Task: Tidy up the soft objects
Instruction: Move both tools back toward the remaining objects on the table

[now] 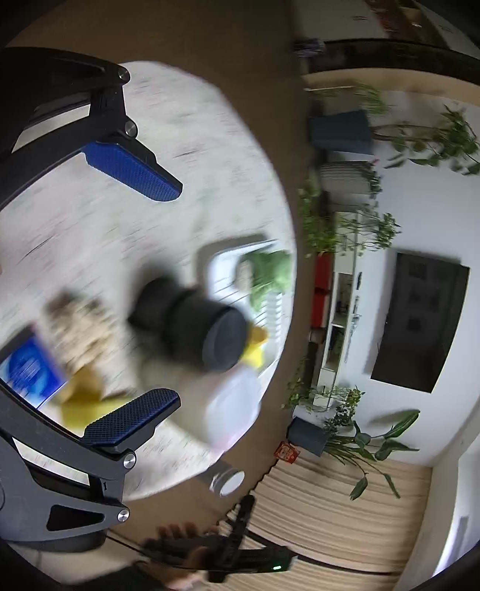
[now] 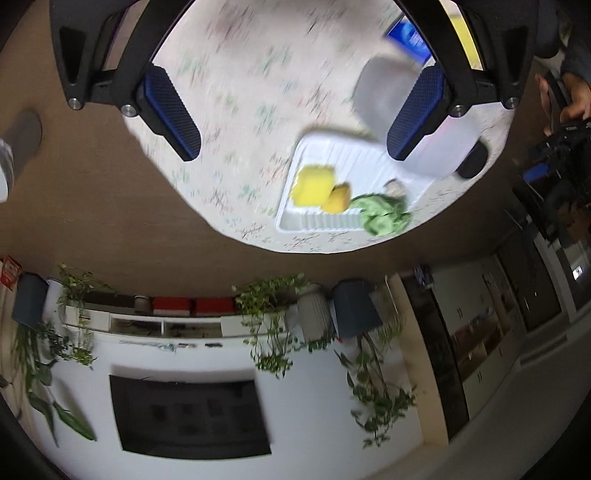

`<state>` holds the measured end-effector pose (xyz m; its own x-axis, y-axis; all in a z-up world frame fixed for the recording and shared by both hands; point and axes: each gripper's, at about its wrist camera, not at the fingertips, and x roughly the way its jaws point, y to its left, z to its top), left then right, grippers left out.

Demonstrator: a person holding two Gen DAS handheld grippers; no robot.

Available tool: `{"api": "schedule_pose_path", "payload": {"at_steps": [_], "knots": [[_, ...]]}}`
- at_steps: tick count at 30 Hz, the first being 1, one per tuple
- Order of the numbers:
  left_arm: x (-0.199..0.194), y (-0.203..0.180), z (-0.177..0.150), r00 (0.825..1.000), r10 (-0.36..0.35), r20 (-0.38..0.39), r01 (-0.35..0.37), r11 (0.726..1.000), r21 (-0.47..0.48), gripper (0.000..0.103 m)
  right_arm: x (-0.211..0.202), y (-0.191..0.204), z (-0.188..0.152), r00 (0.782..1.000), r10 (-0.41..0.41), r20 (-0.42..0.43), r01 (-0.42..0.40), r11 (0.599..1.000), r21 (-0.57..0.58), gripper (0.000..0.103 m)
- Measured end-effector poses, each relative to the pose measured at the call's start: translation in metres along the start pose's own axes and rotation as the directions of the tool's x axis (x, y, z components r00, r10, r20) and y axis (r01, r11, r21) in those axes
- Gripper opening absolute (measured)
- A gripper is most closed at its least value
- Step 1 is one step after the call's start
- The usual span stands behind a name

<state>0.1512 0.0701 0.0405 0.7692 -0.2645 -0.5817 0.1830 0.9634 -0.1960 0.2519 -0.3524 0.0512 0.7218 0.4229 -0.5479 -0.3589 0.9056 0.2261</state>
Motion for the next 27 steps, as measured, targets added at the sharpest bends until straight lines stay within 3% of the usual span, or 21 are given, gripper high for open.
{"api": "schedule_pose_path", "payload": {"at_steps": [5, 10, 15, 20, 27], "knots": [[-0.014, -0.022, -0.044, 0.997, 0.018, -0.080, -0.024, 0.997, -0.075, 0.103, -0.030, 0.043, -0.068, 0.999, 0.038, -0.016, -0.037, 0.999, 0.038, 0.103], [-0.019, -0.044, -0.083, 0.990, 0.046, -0.136, -0.060, 0.993, -0.105, 0.103, -0.043, 0.080, -0.109, 0.998, 0.042, -0.054, -0.039, 0.997, 0.066, 0.103], [-0.019, -0.066, -0.108, 0.981, 0.103, -0.164, -0.115, 0.991, -0.070, 0.103, -0.039, 0.104, -0.145, 0.995, 0.020, -0.094, -0.013, 0.997, 0.072, 0.103], [-0.014, -0.080, -0.116, 0.978, 0.124, -0.166, -0.132, 0.990, -0.041, 0.103, -0.033, 0.115, -0.158, 0.992, -0.009, -0.125, 0.015, 0.999, 0.051, 0.103], [0.011, -0.084, -0.125, 0.967, 0.155, -0.201, -0.168, 0.985, -0.048, 0.103, -0.022, 0.118, -0.150, 0.989, -0.043, -0.141, 0.049, 0.998, 0.041, 0.103]]}}
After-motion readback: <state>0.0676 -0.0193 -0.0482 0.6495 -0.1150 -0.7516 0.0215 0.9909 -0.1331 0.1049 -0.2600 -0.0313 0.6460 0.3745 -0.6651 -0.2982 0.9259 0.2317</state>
